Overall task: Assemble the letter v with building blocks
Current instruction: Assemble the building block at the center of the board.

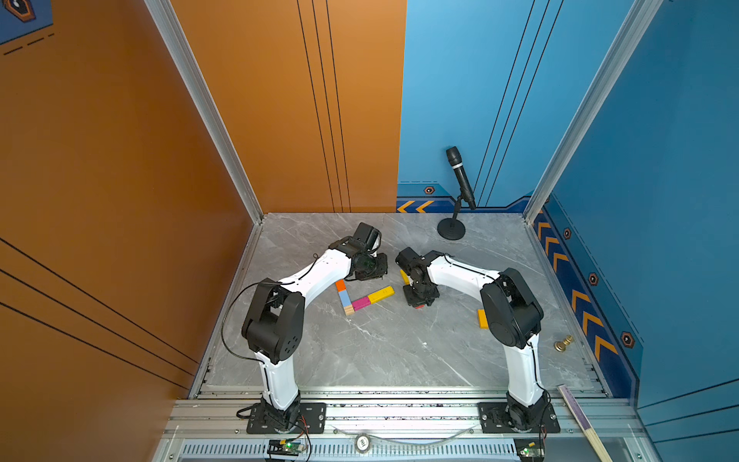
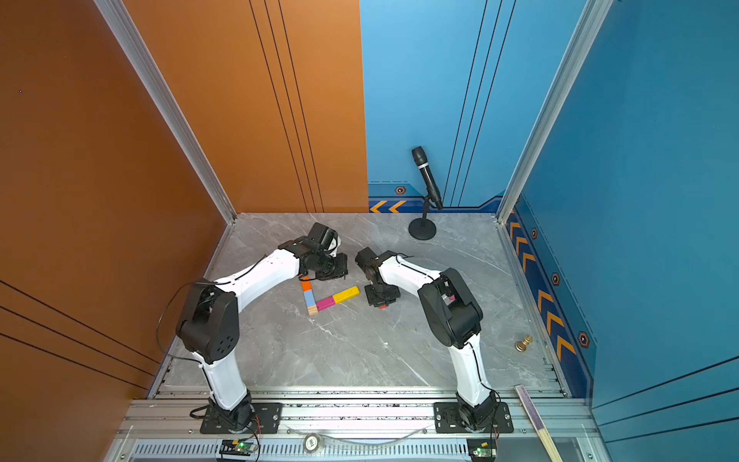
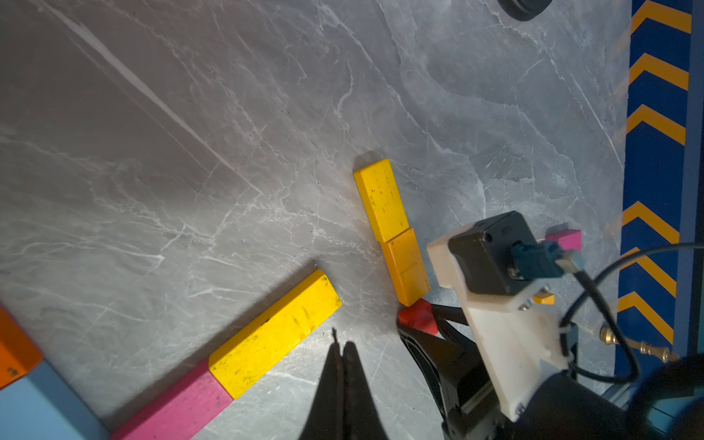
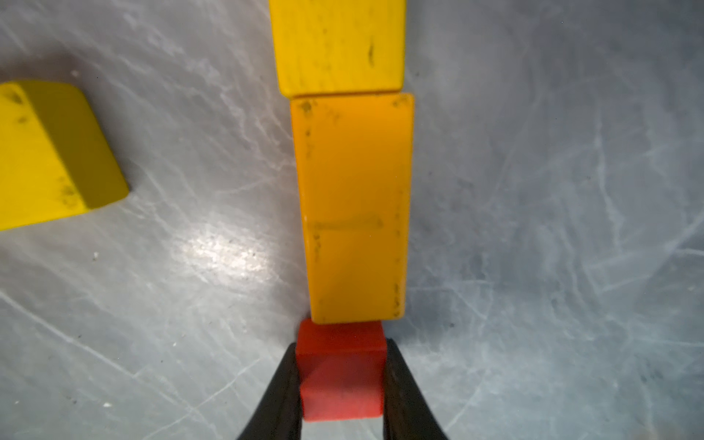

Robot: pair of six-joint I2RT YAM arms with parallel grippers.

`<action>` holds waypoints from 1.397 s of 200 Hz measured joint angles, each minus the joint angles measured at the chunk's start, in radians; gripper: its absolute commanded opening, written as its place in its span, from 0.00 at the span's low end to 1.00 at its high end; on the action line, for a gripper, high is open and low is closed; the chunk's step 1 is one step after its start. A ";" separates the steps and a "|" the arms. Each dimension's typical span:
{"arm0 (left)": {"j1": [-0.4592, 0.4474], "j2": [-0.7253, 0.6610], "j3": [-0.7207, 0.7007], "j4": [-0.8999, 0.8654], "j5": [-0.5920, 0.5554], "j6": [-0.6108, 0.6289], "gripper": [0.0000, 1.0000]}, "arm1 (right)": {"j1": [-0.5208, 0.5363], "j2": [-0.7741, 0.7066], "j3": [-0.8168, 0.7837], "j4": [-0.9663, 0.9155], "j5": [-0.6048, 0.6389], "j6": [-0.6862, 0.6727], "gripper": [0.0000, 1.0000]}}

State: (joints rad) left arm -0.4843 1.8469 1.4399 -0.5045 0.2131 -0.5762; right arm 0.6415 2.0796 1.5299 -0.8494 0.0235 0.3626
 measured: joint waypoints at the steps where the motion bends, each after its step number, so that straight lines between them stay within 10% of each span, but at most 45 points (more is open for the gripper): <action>1: 0.000 0.000 0.000 0.000 0.000 0.000 0.02 | 0.000 0.000 0.000 0.000 0.000 0.000 0.25; 138: 0.006 -0.009 -0.013 0.000 -0.005 0.000 0.02 | -0.012 0.015 0.022 -0.005 0.003 0.000 0.30; 279: 0.006 -0.009 -0.013 0.000 -0.005 0.000 0.02 | -0.017 0.023 0.034 -0.007 0.007 -0.007 0.83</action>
State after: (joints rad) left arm -0.4778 1.8378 1.4269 -0.5045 0.2085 -0.5762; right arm 0.6243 2.1021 1.5635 -0.8562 0.0307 0.3553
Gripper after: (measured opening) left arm 0.047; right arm 0.777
